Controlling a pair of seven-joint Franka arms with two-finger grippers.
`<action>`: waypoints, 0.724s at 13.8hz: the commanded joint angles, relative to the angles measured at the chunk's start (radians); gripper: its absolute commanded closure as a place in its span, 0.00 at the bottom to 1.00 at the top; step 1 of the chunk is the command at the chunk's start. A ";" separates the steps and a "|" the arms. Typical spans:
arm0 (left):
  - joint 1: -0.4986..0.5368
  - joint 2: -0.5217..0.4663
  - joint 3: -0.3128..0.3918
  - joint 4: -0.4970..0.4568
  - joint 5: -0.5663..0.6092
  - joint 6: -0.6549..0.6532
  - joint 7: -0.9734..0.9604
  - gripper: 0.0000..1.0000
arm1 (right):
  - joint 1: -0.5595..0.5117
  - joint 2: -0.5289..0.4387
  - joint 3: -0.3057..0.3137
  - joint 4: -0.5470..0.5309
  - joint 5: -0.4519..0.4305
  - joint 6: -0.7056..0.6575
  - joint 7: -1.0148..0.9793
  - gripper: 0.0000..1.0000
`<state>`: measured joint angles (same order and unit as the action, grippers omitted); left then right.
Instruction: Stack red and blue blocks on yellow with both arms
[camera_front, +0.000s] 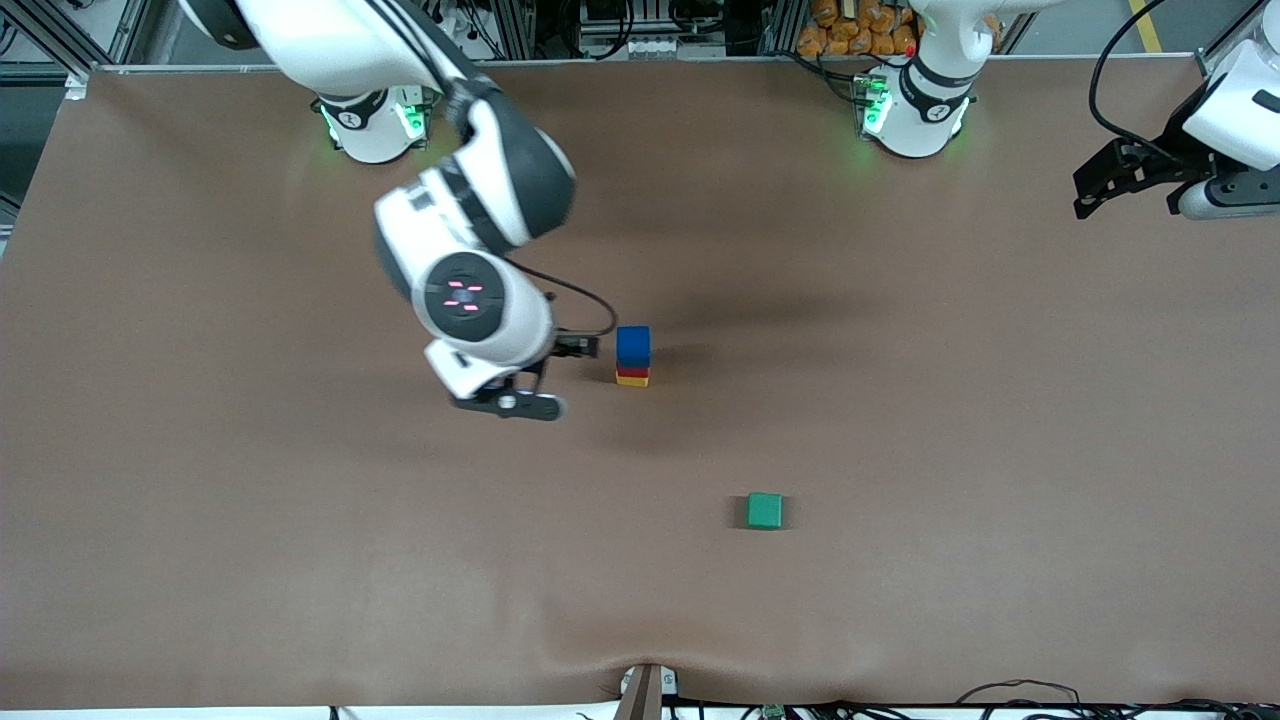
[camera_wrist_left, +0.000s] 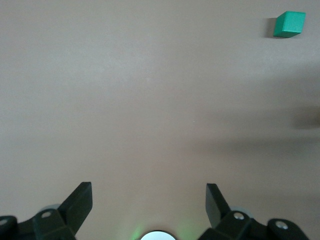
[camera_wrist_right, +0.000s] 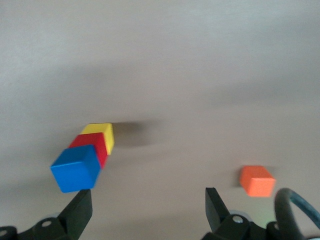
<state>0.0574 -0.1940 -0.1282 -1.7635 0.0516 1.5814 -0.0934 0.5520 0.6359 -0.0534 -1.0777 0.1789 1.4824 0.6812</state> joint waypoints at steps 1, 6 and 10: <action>0.010 -0.004 -0.004 0.002 -0.019 0.003 0.020 0.00 | -0.076 -0.073 0.012 -0.013 0.005 -0.083 -0.003 0.00; 0.010 -0.002 -0.004 0.002 -0.019 0.005 0.020 0.00 | -0.211 -0.177 0.010 -0.011 -0.053 -0.186 -0.018 0.00; 0.010 -0.001 -0.004 0.002 -0.019 0.015 0.020 0.00 | -0.341 -0.235 0.009 -0.011 -0.088 -0.218 -0.164 0.00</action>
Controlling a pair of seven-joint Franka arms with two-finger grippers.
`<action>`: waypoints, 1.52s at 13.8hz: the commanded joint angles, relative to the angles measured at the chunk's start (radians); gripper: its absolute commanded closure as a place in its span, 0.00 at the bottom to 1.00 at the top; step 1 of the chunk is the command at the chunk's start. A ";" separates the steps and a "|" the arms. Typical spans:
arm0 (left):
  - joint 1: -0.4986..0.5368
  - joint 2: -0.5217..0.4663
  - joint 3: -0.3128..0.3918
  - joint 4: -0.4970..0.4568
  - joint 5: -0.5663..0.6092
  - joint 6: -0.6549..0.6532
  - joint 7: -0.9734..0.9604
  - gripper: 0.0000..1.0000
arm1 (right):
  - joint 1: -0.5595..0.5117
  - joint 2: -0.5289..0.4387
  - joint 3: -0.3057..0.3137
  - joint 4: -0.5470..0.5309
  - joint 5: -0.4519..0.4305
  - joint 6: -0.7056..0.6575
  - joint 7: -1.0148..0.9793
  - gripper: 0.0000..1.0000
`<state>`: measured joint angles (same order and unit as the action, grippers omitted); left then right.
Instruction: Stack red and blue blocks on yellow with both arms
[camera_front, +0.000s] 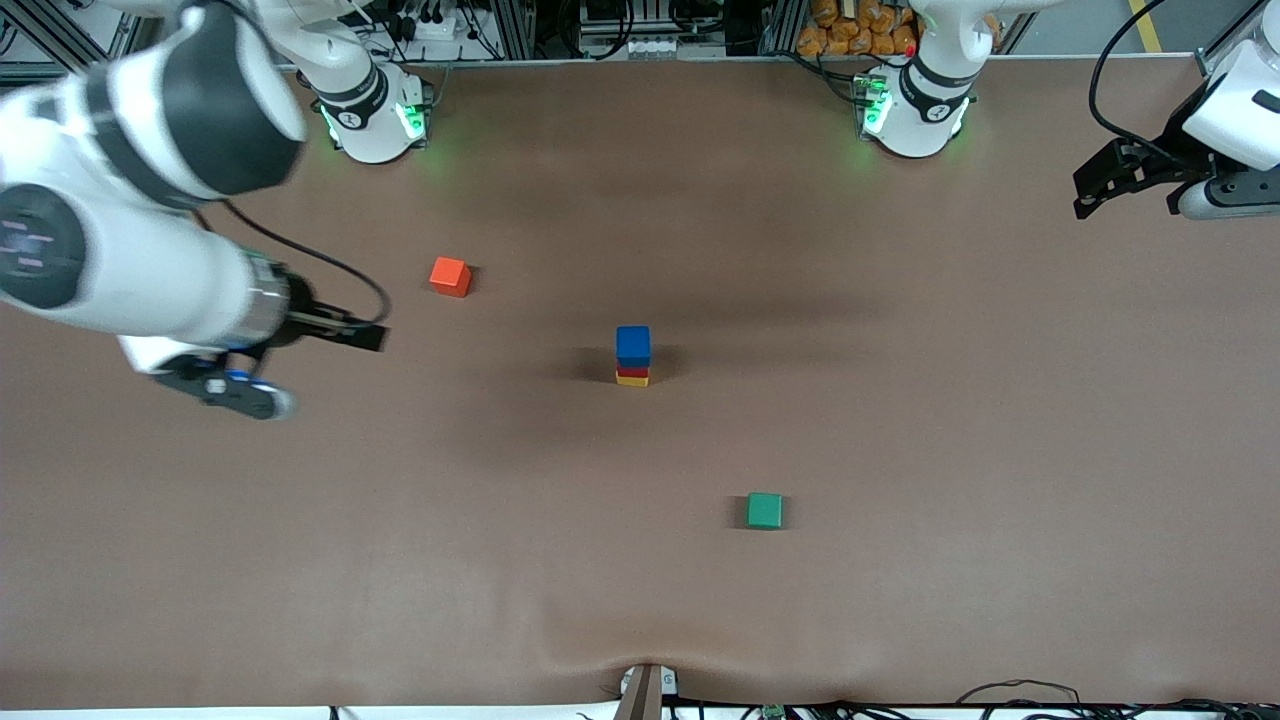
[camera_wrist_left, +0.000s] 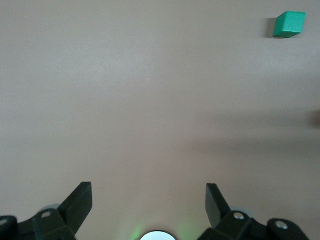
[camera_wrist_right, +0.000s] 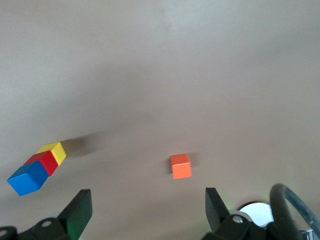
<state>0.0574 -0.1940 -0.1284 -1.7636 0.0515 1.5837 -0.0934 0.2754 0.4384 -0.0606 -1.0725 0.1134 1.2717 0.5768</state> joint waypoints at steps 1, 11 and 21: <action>0.010 0.001 -0.004 0.003 -0.019 0.016 0.020 0.00 | -0.099 -0.047 0.015 -0.017 -0.030 -0.008 -0.122 0.00; 0.010 0.008 -0.005 0.006 -0.022 0.018 0.020 0.00 | -0.292 -0.217 0.016 -0.030 -0.118 -0.051 -0.492 0.00; 0.009 0.001 -0.011 0.019 -0.041 -0.004 0.018 0.00 | -0.280 -0.365 0.018 -0.331 -0.100 0.093 -0.479 0.00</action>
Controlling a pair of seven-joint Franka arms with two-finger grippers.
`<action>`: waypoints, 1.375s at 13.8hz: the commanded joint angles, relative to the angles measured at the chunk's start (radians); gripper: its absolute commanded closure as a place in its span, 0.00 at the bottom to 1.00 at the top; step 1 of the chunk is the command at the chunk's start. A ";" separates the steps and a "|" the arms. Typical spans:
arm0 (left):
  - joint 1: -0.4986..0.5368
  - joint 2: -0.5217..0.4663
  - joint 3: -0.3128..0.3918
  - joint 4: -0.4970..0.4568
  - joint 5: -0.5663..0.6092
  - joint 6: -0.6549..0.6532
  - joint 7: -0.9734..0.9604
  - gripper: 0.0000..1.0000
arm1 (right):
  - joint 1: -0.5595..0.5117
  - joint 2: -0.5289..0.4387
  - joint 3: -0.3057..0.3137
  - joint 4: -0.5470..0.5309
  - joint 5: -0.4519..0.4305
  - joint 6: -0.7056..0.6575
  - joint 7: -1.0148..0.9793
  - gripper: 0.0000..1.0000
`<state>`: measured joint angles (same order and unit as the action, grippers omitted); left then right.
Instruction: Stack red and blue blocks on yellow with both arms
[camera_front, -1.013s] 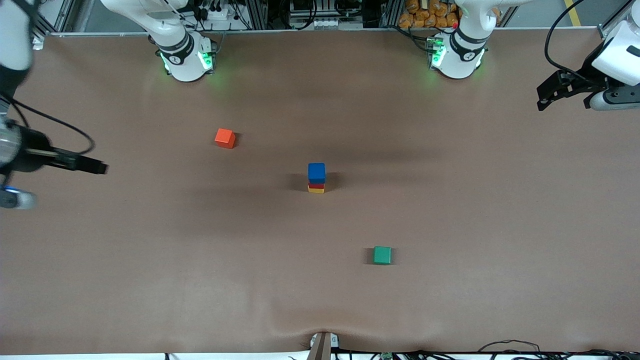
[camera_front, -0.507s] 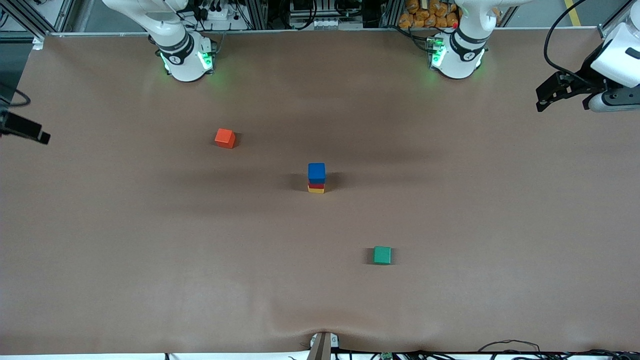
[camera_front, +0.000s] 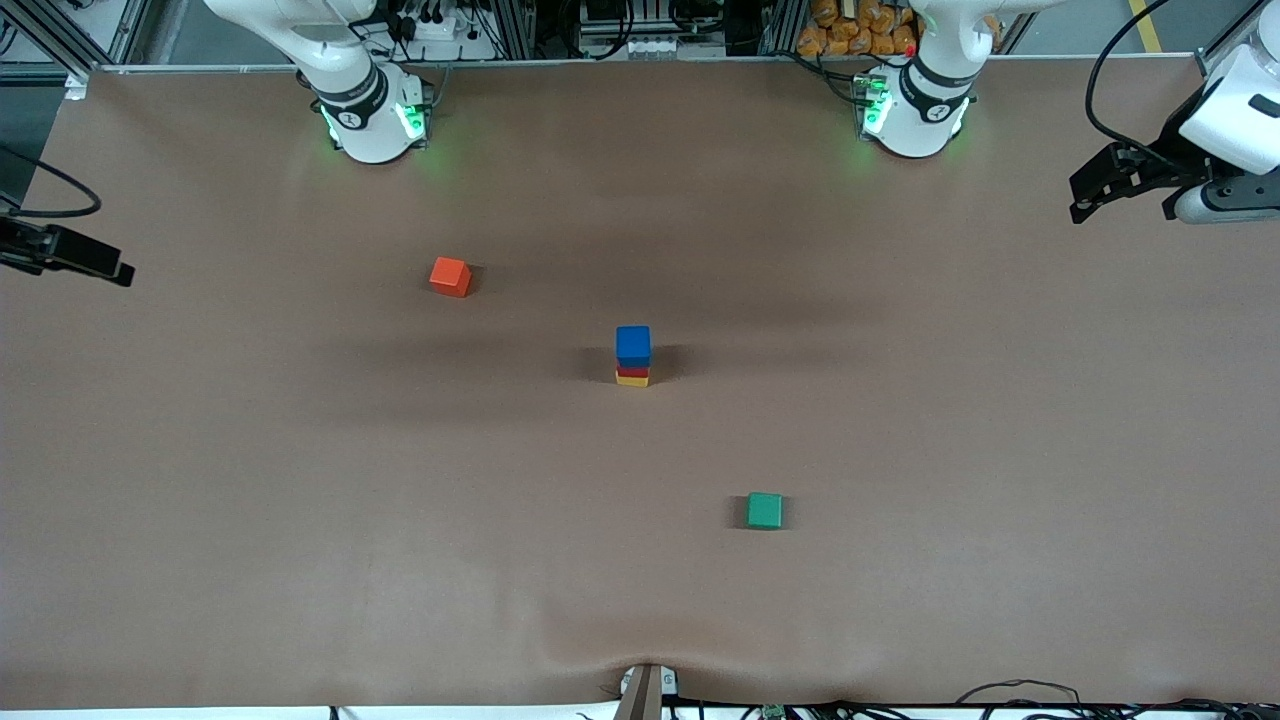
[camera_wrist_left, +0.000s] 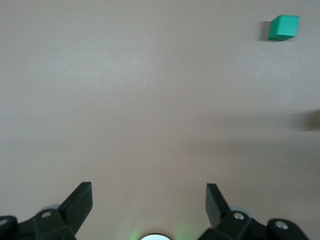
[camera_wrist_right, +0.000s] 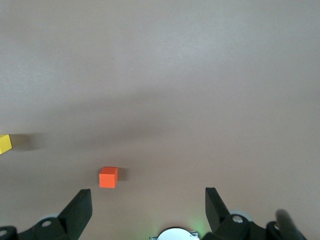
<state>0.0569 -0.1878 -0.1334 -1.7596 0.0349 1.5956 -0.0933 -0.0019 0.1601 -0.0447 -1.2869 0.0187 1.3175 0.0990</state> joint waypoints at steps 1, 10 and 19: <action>0.009 -0.001 -0.005 0.031 -0.024 -0.026 0.020 0.00 | -0.006 -0.111 0.002 -0.155 -0.005 0.066 -0.001 0.00; 0.006 0.018 -0.006 0.092 -0.024 -0.080 0.017 0.00 | -0.009 -0.220 -0.003 -0.325 -0.008 0.148 0.002 0.00; 0.001 0.071 -0.009 0.177 -0.009 -0.166 0.000 0.00 | -0.032 -0.214 -0.001 -0.293 -0.002 0.143 0.099 0.00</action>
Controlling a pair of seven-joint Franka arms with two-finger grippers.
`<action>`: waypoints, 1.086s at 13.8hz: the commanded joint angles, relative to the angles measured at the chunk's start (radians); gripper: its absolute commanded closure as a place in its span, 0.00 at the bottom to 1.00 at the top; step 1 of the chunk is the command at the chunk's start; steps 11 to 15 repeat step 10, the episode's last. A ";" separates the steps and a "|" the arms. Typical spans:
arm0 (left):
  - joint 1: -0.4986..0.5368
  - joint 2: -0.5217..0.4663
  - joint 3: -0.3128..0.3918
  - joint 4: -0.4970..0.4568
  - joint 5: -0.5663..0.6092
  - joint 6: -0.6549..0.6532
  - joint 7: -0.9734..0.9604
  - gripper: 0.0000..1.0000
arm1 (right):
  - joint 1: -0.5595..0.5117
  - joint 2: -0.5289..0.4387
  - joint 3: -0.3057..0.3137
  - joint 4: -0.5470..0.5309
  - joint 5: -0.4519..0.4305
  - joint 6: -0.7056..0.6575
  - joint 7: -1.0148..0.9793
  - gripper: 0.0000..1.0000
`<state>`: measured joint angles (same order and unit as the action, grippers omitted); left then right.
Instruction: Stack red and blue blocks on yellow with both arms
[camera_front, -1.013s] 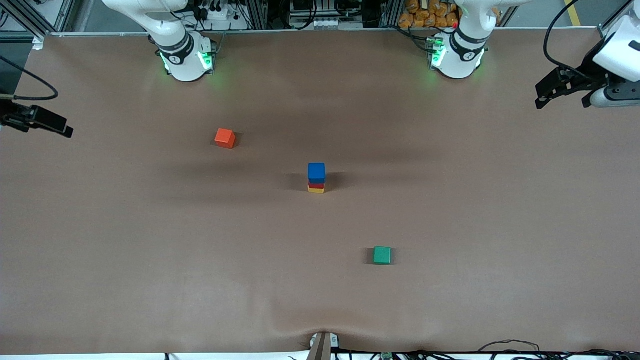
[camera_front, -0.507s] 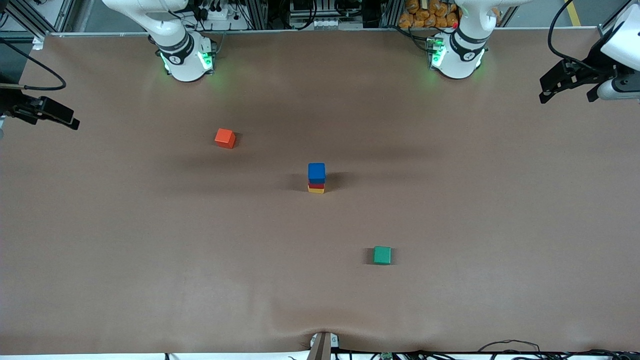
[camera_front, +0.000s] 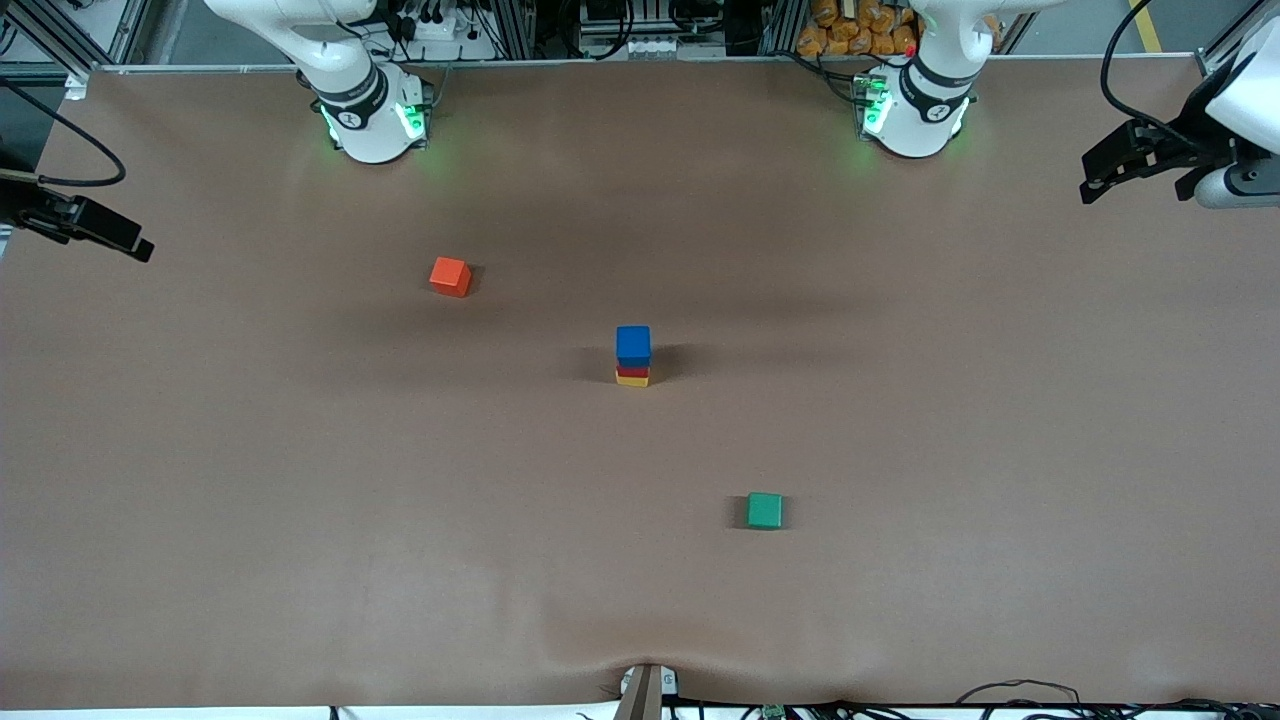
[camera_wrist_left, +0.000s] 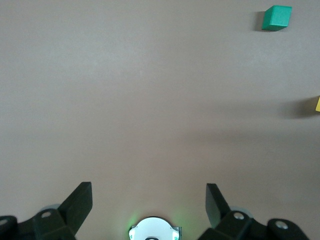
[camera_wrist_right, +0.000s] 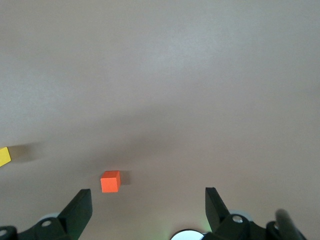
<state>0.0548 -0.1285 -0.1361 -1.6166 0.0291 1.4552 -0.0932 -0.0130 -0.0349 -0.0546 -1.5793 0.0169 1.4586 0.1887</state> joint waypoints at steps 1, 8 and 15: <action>0.004 0.013 -0.007 0.034 -0.003 -0.023 0.000 0.00 | -0.015 -0.013 0.012 0.024 -0.005 -0.001 0.003 0.00; 0.005 0.013 -0.005 0.035 0.003 -0.018 -0.002 0.00 | 0.012 0.006 0.012 0.094 -0.058 -0.038 -0.138 0.00; 0.004 0.013 -0.005 0.035 0.012 -0.018 -0.005 0.00 | 0.011 0.004 0.012 0.096 -0.058 -0.040 -0.146 0.00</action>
